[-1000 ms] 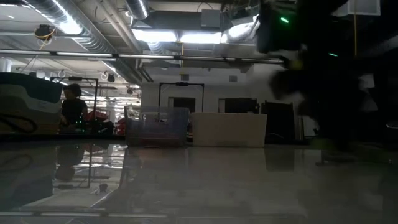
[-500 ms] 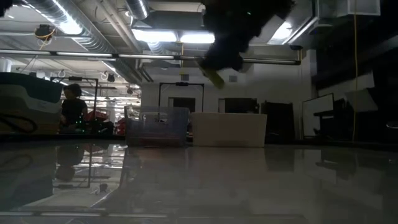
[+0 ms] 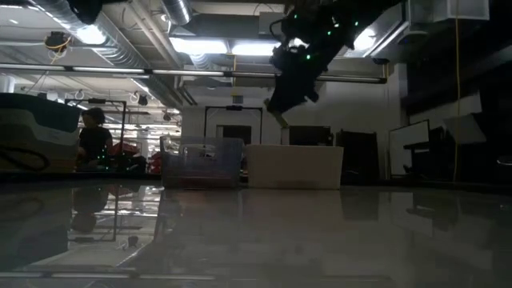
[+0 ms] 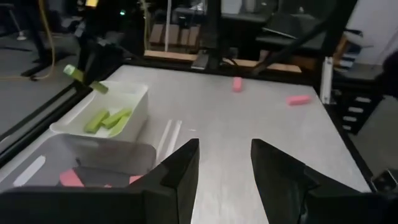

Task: Sort blocks
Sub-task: Put the green block into the white bin, then put the pink block into the black transparent bin, then put the pink block into the black bin

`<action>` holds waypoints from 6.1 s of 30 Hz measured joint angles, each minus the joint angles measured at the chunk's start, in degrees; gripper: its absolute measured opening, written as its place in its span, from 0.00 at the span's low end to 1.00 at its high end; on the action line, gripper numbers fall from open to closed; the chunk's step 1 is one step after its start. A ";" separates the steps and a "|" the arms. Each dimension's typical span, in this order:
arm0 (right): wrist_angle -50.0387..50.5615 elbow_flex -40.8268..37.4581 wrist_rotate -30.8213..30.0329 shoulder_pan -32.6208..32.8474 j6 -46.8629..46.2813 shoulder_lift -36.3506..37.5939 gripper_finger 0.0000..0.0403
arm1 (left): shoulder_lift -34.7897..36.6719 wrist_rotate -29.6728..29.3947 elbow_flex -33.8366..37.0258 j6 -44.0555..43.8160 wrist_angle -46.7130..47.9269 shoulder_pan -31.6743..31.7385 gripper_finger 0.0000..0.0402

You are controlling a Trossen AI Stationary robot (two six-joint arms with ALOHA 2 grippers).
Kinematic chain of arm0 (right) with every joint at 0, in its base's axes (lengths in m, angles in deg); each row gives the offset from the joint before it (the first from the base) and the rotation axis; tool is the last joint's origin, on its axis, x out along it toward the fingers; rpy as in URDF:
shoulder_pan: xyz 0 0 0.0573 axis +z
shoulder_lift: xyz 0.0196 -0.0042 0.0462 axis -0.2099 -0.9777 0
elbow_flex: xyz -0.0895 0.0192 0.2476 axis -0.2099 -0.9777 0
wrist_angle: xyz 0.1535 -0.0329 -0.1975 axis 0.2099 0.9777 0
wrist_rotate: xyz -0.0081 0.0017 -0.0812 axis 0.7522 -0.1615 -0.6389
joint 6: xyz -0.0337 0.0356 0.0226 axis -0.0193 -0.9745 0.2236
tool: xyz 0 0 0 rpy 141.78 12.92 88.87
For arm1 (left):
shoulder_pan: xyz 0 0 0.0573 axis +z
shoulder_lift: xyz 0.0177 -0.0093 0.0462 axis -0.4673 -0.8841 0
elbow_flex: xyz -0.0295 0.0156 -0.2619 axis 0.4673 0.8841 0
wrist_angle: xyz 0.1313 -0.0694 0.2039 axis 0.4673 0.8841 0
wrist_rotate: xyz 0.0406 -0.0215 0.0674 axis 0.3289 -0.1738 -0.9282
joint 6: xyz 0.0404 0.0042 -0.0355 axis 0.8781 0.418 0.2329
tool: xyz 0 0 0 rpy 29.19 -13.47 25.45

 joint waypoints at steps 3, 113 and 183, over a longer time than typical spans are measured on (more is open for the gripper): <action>-0.68 0.01 0.05 -0.72 -0.23 -1.78 0.34 | 1.75 1.73 2.58 -0.29 -1.34 3.09 0.33; 29.60 -47.19 22.59 44.77 -39.35 16.18 0.31 | 14.18 10.86 17.39 -7.10 -5.61 14.29 0.33; -28.76 -0.23 11.64 20.50 -18.95 -3.47 0.43 | 14.47 17.43 18.35 1.35 -3.43 14.41 0.33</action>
